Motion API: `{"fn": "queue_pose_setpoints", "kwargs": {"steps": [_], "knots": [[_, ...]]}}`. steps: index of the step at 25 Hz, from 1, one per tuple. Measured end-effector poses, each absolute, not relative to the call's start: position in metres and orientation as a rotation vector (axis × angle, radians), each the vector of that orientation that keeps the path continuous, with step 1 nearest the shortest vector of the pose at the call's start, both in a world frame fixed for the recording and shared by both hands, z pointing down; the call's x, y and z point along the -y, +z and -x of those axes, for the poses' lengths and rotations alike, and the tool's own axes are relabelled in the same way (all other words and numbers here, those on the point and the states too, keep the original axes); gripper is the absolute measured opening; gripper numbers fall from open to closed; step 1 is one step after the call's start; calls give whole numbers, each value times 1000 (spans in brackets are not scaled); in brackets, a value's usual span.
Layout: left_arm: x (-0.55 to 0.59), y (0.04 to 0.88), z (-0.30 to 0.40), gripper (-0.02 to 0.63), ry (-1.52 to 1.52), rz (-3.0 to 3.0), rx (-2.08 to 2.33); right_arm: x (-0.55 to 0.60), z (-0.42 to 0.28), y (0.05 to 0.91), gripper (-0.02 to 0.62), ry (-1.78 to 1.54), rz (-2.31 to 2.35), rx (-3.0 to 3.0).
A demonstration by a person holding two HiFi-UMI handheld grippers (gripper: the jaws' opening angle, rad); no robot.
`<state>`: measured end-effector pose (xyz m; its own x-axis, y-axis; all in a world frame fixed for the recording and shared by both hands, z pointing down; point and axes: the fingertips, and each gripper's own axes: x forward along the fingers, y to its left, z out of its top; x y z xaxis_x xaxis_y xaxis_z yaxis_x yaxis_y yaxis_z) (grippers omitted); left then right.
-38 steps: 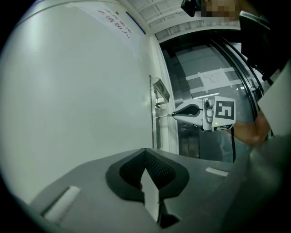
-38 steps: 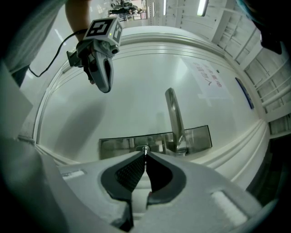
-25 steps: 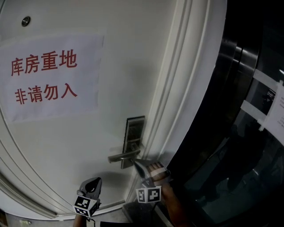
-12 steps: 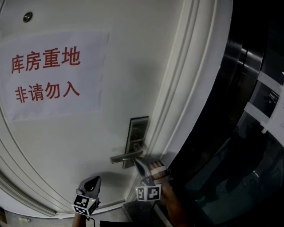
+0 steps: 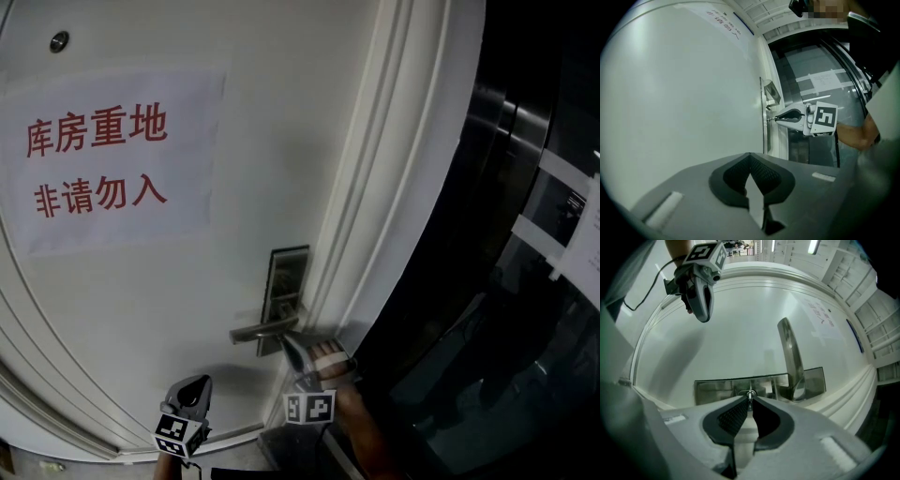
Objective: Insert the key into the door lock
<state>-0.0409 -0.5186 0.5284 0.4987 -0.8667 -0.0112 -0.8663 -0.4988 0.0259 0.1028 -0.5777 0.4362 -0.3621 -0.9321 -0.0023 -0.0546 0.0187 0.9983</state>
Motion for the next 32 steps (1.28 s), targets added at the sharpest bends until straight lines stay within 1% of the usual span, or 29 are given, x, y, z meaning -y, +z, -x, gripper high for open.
{"fn": "queue_pose_setpoints", "kwargs": {"steps": [3,9,15,17,18,19,21,22,28,32], "knots": [[516,529,41,2,-39,-2697,1566,577,-109,437,80,-1410,-1064,1567],[513,531,38,2,-30,-2698,1559,569,-112,435,210,-1387,-1102,1663],[510,527,33,2,-34,-2712,1553,556,-111,429,219,-1356,-1139,1790],[508,525,32,2,-33,-2715,1557,549,-112,424,207,-1303,-1166,1893],[508,524,32,2,-32,-2716,1558,546,-113,422,178,-1273,-1186,1946],[507,523,31,2,-33,-2718,1559,543,-114,419,136,-1240,-1210,2001],[506,522,30,2,-33,-2720,1558,538,-118,416,19,-1168,-1262,2110],[505,521,29,2,-32,-2719,1558,536,-120,416,2,-1126,-1284,2159],[492,513,24,2,-36,-2734,1569,523,-134,412,2,-907,-1416,2416],[476,511,16,2,-20,-2745,1565,511,-155,412,2,-681,-1558,2609]]}}
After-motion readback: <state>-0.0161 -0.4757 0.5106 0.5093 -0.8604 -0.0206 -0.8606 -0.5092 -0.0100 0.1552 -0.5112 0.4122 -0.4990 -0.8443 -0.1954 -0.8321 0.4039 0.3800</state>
